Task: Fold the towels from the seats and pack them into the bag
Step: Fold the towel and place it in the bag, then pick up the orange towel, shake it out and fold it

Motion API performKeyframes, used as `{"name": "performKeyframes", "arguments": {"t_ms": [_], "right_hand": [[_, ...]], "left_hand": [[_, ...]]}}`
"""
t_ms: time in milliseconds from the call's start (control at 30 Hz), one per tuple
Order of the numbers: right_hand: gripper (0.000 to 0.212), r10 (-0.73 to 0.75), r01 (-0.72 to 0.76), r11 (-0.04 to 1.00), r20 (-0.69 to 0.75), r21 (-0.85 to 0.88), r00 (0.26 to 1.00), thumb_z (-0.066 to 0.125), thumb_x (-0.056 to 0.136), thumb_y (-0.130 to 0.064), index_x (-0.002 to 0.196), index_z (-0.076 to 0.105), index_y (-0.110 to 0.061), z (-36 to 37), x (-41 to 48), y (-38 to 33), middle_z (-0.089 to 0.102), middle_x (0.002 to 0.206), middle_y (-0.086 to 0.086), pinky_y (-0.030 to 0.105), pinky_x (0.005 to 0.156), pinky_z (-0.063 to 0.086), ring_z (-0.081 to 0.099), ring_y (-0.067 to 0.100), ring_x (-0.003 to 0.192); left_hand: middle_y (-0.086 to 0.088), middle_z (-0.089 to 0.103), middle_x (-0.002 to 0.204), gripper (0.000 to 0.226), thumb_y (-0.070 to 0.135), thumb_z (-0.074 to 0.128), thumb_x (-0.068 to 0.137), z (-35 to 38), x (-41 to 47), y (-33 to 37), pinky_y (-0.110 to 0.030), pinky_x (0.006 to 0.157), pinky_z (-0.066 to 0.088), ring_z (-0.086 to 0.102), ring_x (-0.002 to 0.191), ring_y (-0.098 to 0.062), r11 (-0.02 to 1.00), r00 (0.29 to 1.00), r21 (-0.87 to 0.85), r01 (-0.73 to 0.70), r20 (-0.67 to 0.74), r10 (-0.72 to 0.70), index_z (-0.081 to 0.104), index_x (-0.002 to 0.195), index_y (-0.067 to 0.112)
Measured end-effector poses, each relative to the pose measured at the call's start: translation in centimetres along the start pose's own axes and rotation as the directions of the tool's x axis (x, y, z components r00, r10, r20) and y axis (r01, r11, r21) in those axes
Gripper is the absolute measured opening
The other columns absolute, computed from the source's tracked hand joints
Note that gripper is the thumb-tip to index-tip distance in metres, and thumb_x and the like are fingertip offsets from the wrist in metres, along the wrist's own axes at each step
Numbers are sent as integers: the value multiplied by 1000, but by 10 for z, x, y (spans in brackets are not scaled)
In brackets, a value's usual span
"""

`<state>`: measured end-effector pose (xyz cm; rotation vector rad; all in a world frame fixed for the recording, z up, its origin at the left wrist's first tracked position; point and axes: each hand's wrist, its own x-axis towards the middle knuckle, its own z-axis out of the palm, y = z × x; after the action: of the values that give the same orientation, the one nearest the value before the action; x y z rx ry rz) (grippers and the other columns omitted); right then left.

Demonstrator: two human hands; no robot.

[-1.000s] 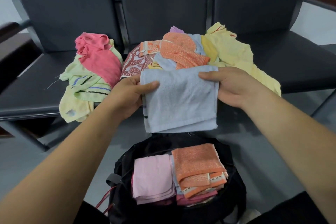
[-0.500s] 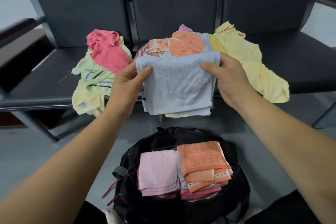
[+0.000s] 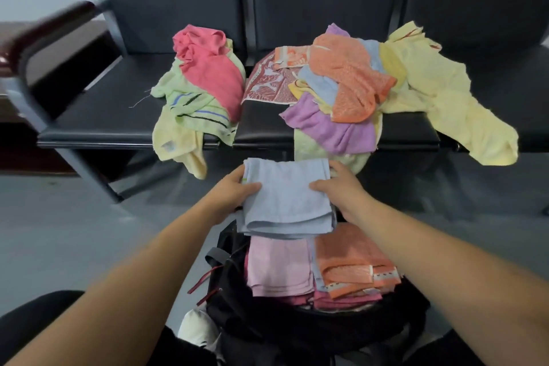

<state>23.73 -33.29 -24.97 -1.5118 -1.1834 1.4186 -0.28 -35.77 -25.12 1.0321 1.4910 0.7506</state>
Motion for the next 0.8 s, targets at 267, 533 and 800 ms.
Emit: {"name": "performKeyframes", "arguments": {"t_ms": [267,533,800], "right_hand": [[38,320,-302,899,5,-318,947,73,81,-3,112,52,-9,30,17,104,64,112,16,48,90,58,66,32,102],[13,287,-269,711,-81,-650,955,62,87,-11,75,56,-10,14,44,71,54,72,5,30,67,47,55,24,75],[7,54,-46,935,13,-351,998,56,94,-4,96,62,-7,-4,55,-63,63,88,11,36,71,59,66,21,81]], "left_hand": [[-10,62,118,29,7,60,95,9,13,-75,-46,95,55,63,109,-31,936,947,146,320,-66,-313,52,119,22],[-8,46,66,14,12,58,91,-2,23,-57,-27,55,34,41,56,-22,877,957,386,286,-162,-241,52,78,9],[-2,67,82,16,18,58,90,15,47,68,-33,72,51,58,69,-18,875,975,470,-117,-113,192,71,96,9]]}}
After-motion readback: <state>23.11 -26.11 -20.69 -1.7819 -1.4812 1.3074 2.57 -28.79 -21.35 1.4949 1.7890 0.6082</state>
